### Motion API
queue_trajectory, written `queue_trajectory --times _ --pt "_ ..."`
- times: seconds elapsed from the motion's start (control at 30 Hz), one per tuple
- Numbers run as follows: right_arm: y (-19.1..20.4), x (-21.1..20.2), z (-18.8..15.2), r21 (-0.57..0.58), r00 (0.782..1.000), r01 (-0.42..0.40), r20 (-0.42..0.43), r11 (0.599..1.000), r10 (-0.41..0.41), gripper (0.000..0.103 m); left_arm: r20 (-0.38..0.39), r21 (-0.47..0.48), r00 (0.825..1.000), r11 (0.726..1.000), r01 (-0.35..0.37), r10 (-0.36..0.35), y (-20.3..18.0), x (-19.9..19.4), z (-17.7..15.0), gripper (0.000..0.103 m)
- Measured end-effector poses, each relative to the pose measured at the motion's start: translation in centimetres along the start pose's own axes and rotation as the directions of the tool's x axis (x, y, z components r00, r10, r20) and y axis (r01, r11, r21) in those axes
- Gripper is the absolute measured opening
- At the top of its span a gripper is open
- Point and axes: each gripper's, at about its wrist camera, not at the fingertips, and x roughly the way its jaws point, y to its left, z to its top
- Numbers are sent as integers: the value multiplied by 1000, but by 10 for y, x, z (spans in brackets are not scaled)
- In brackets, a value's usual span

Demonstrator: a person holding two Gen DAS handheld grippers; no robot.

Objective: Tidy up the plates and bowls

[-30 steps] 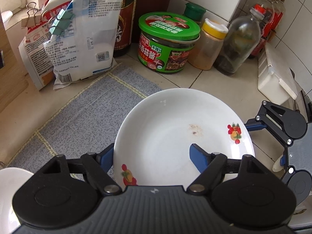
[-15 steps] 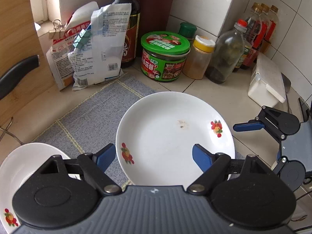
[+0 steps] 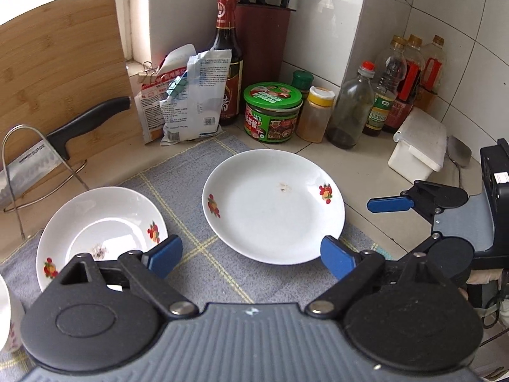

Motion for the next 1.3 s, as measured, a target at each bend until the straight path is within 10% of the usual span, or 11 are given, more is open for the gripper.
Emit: queue_trajectory --times 0.4,1.3 --pt "51 -17 -15 -95 996 -89 11 991 91 103 33 -80 986 983 -162 165 -6 -39 -65 94" --pt "209 -17 -81 -200 987 -151 -82 968 137 103 -13 -97 993 988 -116 116 72 -101 -158 94"
